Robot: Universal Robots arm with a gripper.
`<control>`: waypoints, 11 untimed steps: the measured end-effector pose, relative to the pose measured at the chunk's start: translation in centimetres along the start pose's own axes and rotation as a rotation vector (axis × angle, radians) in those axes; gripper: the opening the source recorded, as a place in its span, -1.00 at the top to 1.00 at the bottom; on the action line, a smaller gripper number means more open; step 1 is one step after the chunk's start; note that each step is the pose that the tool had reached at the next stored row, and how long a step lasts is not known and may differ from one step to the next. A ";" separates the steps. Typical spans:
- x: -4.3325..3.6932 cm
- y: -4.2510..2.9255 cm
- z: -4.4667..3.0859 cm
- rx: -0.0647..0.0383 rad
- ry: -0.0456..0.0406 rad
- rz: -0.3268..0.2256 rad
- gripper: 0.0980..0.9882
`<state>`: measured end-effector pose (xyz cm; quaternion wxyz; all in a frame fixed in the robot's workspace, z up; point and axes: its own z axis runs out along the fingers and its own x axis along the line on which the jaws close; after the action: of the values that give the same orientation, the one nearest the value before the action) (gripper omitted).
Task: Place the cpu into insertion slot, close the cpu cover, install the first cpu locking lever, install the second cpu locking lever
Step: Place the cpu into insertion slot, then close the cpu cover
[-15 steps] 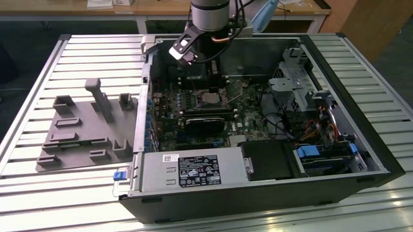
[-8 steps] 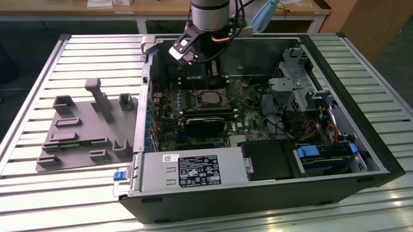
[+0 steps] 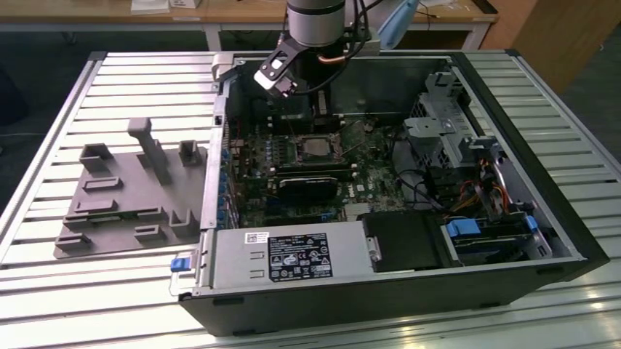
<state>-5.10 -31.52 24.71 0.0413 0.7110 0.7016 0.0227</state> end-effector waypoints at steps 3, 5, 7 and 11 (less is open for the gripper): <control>0.00 0.00 -0.01 0.000 0.0000 0.000 0.99; 0.00 0.01 -0.10 0.000 0.0000 0.000 0.99; 0.00 0.01 -0.10 0.000 0.0000 0.000 0.99; 0.00 0.01 -0.12 0.000 0.0000 0.000 0.99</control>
<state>-5.10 -31.52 24.82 0.0413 0.7110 0.7016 0.0227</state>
